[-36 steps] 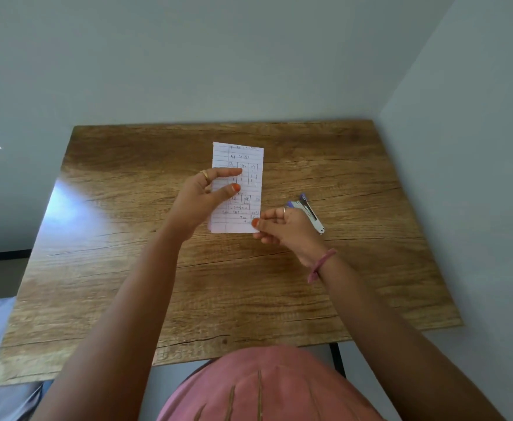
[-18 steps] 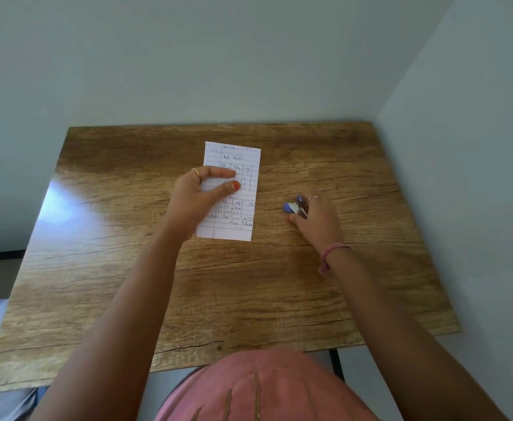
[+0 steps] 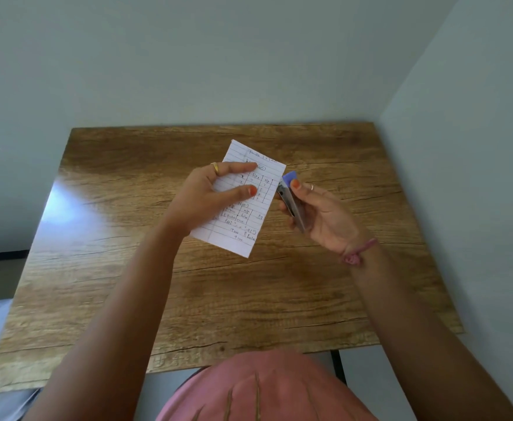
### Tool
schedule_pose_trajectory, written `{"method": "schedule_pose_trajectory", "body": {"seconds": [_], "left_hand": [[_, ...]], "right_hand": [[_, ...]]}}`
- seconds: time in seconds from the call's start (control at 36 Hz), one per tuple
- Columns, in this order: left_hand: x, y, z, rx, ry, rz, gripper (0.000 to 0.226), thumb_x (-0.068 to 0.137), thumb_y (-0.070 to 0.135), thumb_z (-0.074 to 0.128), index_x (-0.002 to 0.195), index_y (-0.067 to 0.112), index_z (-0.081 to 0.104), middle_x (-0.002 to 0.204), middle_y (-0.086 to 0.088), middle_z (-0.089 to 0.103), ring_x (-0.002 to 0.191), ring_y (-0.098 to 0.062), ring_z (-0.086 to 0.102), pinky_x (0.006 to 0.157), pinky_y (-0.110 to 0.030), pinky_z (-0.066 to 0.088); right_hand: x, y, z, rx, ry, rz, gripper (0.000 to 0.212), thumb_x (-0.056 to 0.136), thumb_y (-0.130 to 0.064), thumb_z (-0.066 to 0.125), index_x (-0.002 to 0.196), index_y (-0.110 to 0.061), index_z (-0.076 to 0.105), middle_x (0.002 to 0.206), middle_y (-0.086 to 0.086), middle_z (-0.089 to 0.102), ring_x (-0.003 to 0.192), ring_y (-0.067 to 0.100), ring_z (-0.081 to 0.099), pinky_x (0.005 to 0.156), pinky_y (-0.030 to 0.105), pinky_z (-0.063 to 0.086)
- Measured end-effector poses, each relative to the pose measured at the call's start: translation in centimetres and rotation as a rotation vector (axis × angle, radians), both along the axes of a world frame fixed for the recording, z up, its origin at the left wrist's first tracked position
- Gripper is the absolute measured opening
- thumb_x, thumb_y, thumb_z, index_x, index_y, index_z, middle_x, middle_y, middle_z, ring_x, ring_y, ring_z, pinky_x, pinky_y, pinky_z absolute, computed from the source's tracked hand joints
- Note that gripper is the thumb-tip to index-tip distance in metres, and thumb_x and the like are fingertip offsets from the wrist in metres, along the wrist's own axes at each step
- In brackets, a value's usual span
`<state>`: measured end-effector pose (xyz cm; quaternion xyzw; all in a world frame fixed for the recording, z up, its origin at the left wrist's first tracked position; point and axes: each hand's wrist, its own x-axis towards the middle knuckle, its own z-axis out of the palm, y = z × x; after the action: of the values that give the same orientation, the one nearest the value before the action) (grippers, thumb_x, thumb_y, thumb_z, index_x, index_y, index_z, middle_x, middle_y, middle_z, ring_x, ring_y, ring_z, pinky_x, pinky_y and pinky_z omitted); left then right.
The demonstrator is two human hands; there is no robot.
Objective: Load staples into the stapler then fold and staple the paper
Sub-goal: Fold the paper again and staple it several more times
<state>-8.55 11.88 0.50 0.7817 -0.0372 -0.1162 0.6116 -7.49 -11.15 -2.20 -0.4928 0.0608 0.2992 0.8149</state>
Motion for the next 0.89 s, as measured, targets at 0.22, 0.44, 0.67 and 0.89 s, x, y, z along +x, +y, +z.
{"method": "schedule_pose_trajectory", "body": {"seconds": [0.22,0.44,0.67,0.89], "left_hand": [[0.3,0.5,1.2,0.185,-0.021,-0.148,0.037,0.079,0.028,0.077,0.105,0.052,0.066,0.092,0.012,0.071,0.066,-0.007,0.071,0.049,-0.015,0.051],[0.6,0.7,1.9,0.25,-0.035,-0.223,0.04,0.079,0.026,0.077,0.108,0.049,0.064,0.102,0.008,0.067,0.068,-0.004,0.069,0.051,-0.013,0.05],[0.2,0.9,2.0,0.282,-0.06,-0.241,0.04,0.079,0.026,0.077,0.108,0.051,0.063,0.099,0.009,0.068,0.067,-0.005,0.07,0.051,-0.015,0.052],[0.1,1.2,2.1,0.295,-0.075,-0.218,0.042,0.077,0.029,0.078,0.111,0.049,0.064,0.098,0.009,0.068,0.069,-0.007,0.071,0.055,-0.019,0.056]], "right_hand": [[-0.1,-0.3,0.9,-0.092,-0.02,0.106,0.028,0.079,-0.029,0.07,0.095,-0.006,0.07,0.082,0.007,0.072,0.067,0.013,0.067,0.055,0.023,0.056],[-0.1,0.3,1.6,-0.166,-0.032,0.116,0.018,0.074,-0.028,0.074,0.082,-0.012,0.076,0.082,0.006,0.074,0.069,0.012,0.068,0.063,0.024,0.056],[-0.6,0.7,2.3,-0.187,-0.006,0.111,0.022,0.073,-0.023,0.073,0.089,-0.009,0.072,0.084,0.004,0.075,0.072,0.009,0.071,0.063,0.021,0.056],[-1.2,1.5,2.9,-0.192,-0.015,0.036,0.033,0.072,-0.023,0.072,0.101,-0.007,0.068,0.086,0.002,0.076,0.075,0.008,0.072,0.058,0.015,0.053]]}}
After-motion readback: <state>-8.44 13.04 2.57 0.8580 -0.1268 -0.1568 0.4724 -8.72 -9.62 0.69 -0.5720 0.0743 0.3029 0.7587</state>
